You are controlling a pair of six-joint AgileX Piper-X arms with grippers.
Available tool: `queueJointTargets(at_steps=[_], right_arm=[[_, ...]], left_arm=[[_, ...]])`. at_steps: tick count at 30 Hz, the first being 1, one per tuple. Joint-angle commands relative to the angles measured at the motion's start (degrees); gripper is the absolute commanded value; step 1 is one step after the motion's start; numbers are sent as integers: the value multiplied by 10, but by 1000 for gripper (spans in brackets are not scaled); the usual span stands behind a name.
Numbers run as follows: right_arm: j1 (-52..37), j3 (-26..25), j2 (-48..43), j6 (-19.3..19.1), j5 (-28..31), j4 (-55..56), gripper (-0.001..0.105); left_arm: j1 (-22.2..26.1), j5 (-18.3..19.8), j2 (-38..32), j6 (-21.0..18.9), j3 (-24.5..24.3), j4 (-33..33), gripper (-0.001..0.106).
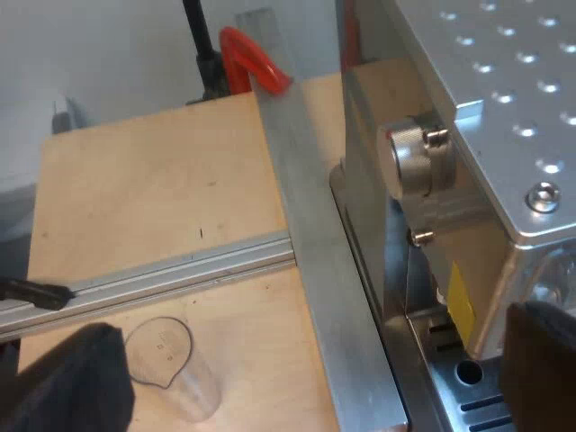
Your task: Grind coffee beans and then tamp
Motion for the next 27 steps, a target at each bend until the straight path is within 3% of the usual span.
queueJointTargets(at_steps=[1,8,17,21,27], right_arm=[[-39,1,-36,-27,-7,-7,70],[-41,54,-146,-28,-6,-9,70],[-41,152,-356,-25,7,-9,70],[-41,186,-447,-25,7,-6,70],[-41,199,-537,-25,7,25,70]], left_arm=[[0,-7,-25,-6,-3,5,84],[0,-11,-102,-6,0,15,84],[0,-11,-297,-6,88,18,84],[0,0,-395,-6,132,57,84],[0,0,-499,-6,158,151,84]])
